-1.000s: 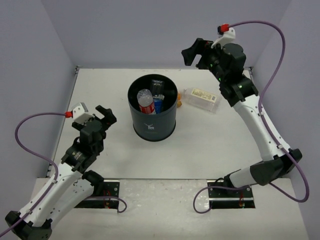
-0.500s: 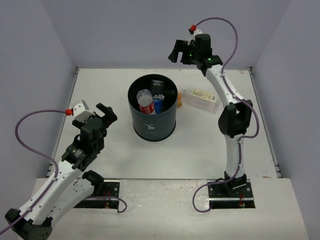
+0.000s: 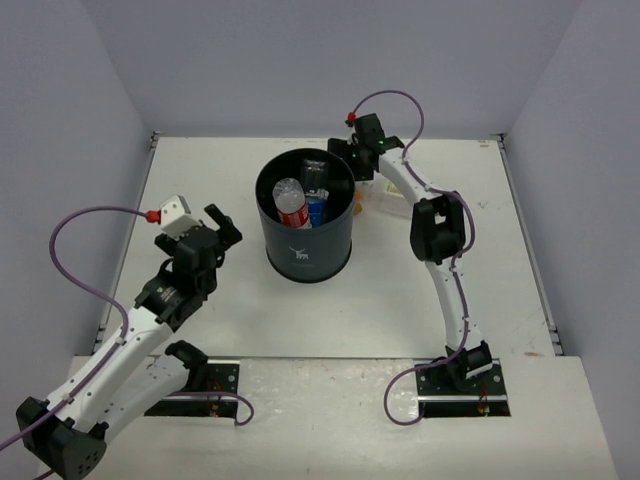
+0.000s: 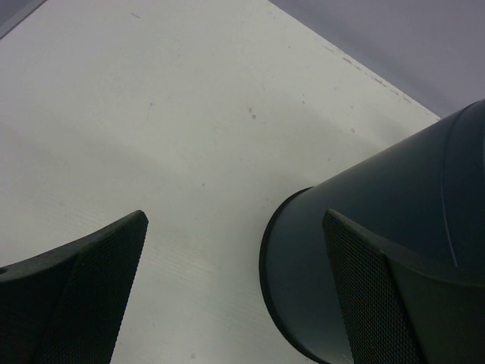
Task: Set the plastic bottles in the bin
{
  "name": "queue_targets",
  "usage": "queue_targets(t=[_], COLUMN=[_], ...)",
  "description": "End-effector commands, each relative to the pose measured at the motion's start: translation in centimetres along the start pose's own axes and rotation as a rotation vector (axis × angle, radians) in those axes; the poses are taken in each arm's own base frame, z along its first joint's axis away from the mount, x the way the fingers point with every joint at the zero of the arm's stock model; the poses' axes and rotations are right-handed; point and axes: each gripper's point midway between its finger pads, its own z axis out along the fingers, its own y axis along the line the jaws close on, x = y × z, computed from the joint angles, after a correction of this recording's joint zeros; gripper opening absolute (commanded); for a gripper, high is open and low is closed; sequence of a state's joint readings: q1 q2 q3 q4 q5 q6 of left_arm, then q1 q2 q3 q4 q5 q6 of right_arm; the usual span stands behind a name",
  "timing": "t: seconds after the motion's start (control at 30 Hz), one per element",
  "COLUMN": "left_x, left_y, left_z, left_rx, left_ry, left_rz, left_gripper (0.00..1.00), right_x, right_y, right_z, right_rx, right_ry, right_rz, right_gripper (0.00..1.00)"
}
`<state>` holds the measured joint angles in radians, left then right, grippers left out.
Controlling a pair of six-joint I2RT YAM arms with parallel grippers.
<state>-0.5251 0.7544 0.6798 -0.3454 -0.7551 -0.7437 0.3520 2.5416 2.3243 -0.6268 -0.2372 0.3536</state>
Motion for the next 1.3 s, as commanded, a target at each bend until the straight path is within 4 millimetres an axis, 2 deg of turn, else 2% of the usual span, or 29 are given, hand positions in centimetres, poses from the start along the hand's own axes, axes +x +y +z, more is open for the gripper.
queue_targets(t=[0.0,0.13,0.27,0.37,0.47,0.5,0.6,0.67,0.73,0.87,0.93,1.0,1.03,1.1,1.17,1.23,1.27], left_x=[-2.1,-2.3,-3.0,-3.6,-3.9,-4.0,-4.6,-4.7,-4.7,-4.5,-4.4,-4.3,-4.3,-4.1,-3.9,-3.8,-3.8], left_y=[-1.5,-1.2,-1.0,-0.5,-0.1,-0.1,0.2,0.0,-0.2,-0.5,-0.6,-0.8,-0.8,-0.8,-0.9,-1.0,-1.1], left_z=[-0.4,-0.7,-1.3,-1.9,-2.2,-2.3,-2.8,-3.1,-3.2,-3.3,-3.3,-3.3,-3.3,-3.1,-3.0,-3.0,-2.9], left_rx=[0.040,0.038,0.051,0.051,0.050,0.050,0.057,0.071,0.084,0.100,0.106,0.111,0.111,0.109,0.110,0.113,0.113], left_ry=[-0.038,-0.047,-0.058,-0.078,-0.087,-0.089,-0.102,-0.102,-0.097,-0.083,-0.073,-0.069,-0.067,-0.064,-0.060,-0.056,-0.056], left_rz=[-0.063,-0.070,-0.080,-0.097,-0.104,-0.107,-0.131,-0.139,-0.143,-0.141,-0.139,-0.140,-0.139,-0.134,-0.131,-0.129,-0.126], left_gripper=[1.00,1.00,1.00,1.00,1.00,1.00,1.00,1.00,1.00,1.00,1.00,1.00,1.00,1.00,1.00,1.00,1.00], right_x=[-0.5,0.1,1.6,2.5,2.3,1.8,-1.4,-4.2,-7.8,-13.7,-15.5,-16.4,-16.5,-16.6,-15.7,-14.7,-13.1], right_y=[-0.5,-1.3,-2.4,-2.0,-2.0,-1.7,-0.3,0.9,1.9,3.6,5.4,7.0,7.5,9.5,11.5,13.1,15.0], right_z=[-0.8,-1.1,-1.2,-1.4,-1.7,-2.2,-4.6,-7.0,-10.8,-19.7,-25.1,-29.4,-30.3,-34.7,-37.2,-38.1,-38.7], right_rx=[0.093,0.148,0.202,0.148,0.145,0.141,0.116,0.099,0.111,0.139,0.113,0.078,0.063,0.002,-0.085,-0.161,-0.255], right_ry=[-0.001,0.009,0.059,0.103,0.081,0.067,-0.035,-0.124,-0.247,-0.487,-0.592,-0.674,-0.695,-0.778,-0.806,-0.803,-0.789], right_rz=[0.052,0.048,0.044,0.022,0.009,0.008,-0.009,-0.026,-0.047,-0.072,-0.129,-0.182,-0.204,-0.233,-0.266,-0.297,-0.340], right_gripper=[0.98,0.92,0.70,0.57,0.36,0.35,0.19,0.15,0.12,0.11,0.13,0.13,0.13,0.13,0.14,0.15,0.15])
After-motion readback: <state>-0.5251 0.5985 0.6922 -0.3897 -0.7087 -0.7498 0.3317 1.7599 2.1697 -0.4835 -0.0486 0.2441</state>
